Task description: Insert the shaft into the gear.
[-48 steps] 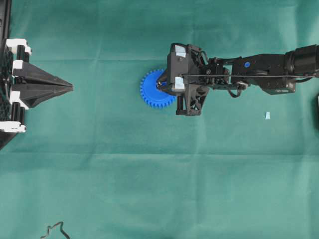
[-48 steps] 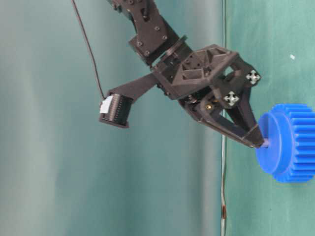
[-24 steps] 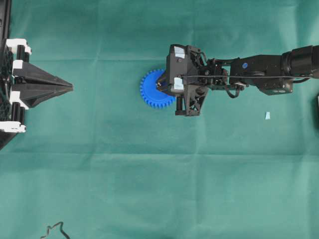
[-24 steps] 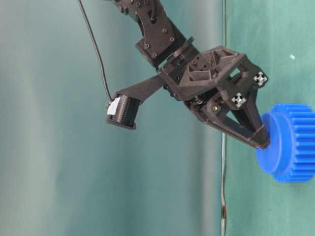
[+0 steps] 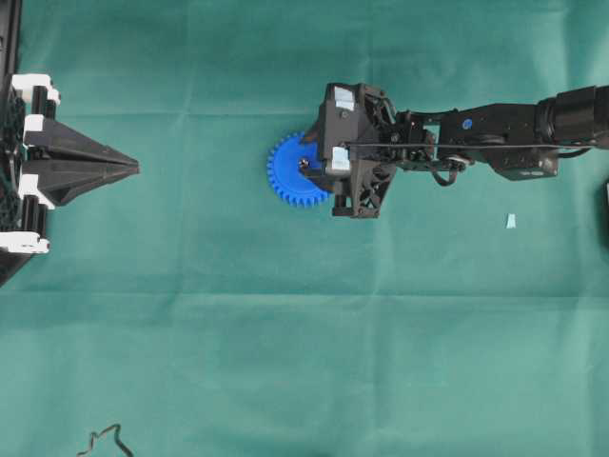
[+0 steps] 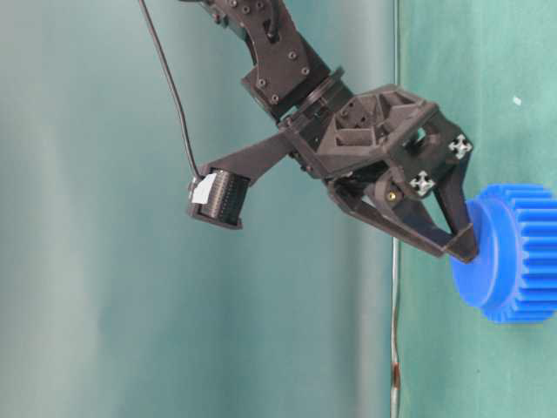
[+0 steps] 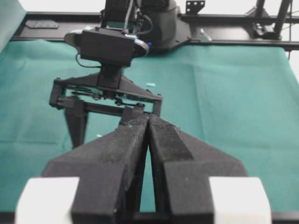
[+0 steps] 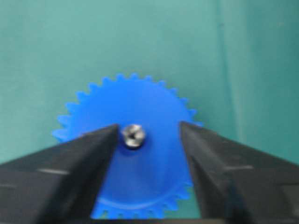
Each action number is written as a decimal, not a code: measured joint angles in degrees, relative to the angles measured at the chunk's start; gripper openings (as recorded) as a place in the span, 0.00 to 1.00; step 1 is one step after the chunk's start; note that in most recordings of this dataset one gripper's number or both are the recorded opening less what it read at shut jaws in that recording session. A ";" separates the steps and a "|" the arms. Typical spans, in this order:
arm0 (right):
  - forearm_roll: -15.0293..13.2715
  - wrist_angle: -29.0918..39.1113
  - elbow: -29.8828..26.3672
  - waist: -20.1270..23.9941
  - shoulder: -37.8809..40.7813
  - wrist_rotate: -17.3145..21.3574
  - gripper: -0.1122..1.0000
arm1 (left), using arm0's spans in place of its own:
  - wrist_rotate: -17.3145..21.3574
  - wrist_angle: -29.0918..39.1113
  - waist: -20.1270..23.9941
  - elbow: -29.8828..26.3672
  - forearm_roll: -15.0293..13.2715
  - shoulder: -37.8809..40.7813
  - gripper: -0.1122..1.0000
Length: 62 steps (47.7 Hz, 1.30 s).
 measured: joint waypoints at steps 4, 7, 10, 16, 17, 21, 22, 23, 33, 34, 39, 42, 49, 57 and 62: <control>0.00 -0.09 0.00 -0.09 0.00 0.18 0.94 | 0.00 0.00 0.00 0.00 0.00 0.00 0.10; -0.09 0.00 -0.09 0.00 0.00 0.00 0.92 | 0.00 0.00 0.09 0.00 0.00 0.09 0.10; 0.00 0.09 -0.09 0.09 0.00 0.00 0.90 | 0.00 -0.09 0.09 0.09 0.00 0.00 0.10; -0.09 0.70 -0.09 0.09 -0.70 -0.18 0.91 | 0.00 0.00 0.09 0.00 0.00 0.00 0.10; 0.00 0.88 0.00 0.09 -0.97 0.00 0.91 | 0.00 0.00 0.00 0.09 0.00 0.09 0.10; 0.00 1.67 0.00 0.44 -3.08 -0.18 0.91 | 0.00 0.00 0.00 0.09 0.00 0.00 0.10; -0.09 2.02 0.00 0.53 -3.78 -0.18 0.91 | 0.00 0.00 0.00 0.09 0.00 0.00 0.10; -0.09 2.20 0.00 0.53 -4.48 -0.18 0.91 | 0.00 0.00 0.00 0.00 0.00 0.09 0.10; -0.18 4.39 1.49 0.26 -11.78 -0.18 0.91 | -0.09 0.00 0.00 0.00 0.00 0.09 0.10; -0.18 4.48 1.76 0.26 -12.48 -0.18 0.91 | -0.09 -0.09 0.00 0.00 0.00 0.00 0.10; -0.26 4.75 3.16 0.18 -16.17 -0.18 0.90 | 0.00 0.00 0.09 0.09 0.00 0.00 0.10; -0.18 4.83 4.31 0.26 -18.54 -0.18 0.90 | 0.00 0.00 0.00 0.09 0.00 0.09 0.10; -0.26 4.75 7.47 0.26 -24.17 -0.18 0.90 | 0.00 0.00 0.00 0.00 0.00 0.00 0.10; -0.26 4.66 12.04 0.26 -31.03 -0.18 0.90 | 0.00 0.00 0.00 0.09 0.00 0.00 0.10; -0.26 4.48 14.85 0.26 -35.24 -0.18 0.90 | 0.00 0.00 0.00 0.00 0.00 0.09 0.10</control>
